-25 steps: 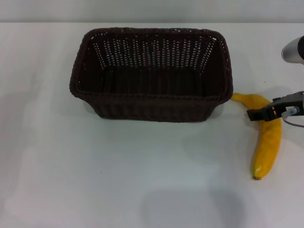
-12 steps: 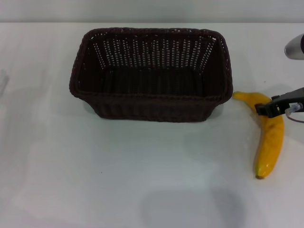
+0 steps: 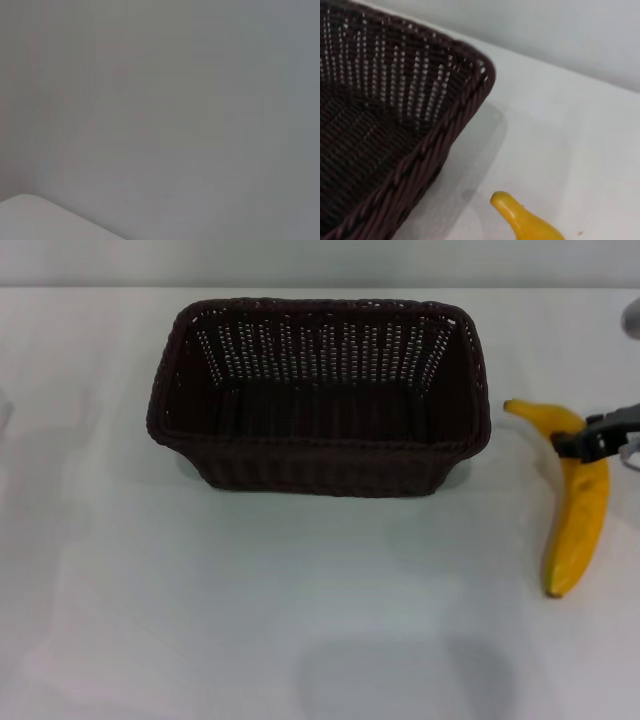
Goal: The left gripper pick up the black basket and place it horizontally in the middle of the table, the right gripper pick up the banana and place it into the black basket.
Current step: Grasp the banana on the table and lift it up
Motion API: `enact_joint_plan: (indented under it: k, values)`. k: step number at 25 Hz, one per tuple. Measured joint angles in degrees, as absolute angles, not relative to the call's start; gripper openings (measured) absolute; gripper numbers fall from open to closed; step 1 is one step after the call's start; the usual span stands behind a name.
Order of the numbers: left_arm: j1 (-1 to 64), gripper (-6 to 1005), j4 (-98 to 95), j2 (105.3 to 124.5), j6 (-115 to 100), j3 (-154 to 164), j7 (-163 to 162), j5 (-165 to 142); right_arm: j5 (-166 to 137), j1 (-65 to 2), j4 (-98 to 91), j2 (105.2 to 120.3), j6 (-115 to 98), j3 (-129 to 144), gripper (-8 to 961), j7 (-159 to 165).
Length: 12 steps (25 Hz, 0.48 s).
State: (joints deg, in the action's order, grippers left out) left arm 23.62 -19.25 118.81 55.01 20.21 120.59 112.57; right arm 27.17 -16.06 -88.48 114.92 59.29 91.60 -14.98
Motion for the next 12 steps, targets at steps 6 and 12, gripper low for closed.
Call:
enact_joint_plan:
  k: [6, 12]
  values:
    - [23.7, 862, -19.2, 118.83, 55.0, 20.2, 120.6, 112.7, 27.6, -16.3, -89.7, 114.93, 59.5, 89.1, 446, -17.2]
    - [23.5, 862, -19.2, 118.83, 55.0, 20.2, 120.7, 112.9, 27.6, -15.8, -92.6, 114.89, 59.5, 88.4, 445, -17.8]
